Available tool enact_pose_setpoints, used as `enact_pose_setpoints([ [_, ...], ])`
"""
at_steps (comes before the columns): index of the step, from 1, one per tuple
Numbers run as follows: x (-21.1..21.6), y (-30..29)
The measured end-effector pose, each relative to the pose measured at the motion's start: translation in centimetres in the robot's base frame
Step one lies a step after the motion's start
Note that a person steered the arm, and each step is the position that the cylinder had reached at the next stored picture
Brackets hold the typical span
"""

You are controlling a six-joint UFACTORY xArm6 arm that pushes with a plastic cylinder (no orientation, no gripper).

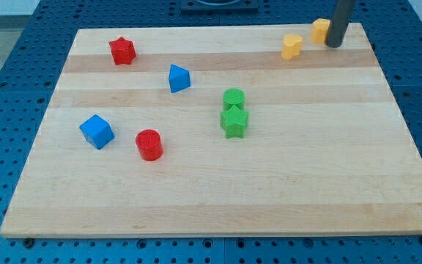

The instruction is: Slide the yellow heart closer to the hexagon

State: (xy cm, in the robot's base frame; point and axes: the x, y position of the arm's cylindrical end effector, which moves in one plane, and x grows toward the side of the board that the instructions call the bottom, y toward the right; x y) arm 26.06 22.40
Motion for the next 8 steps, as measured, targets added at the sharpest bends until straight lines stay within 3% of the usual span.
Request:
enact_pose_setpoints([
  [2,7.2,-3.1],
  [6,0.2,-6.1],
  [8,5.1,-9.3],
])
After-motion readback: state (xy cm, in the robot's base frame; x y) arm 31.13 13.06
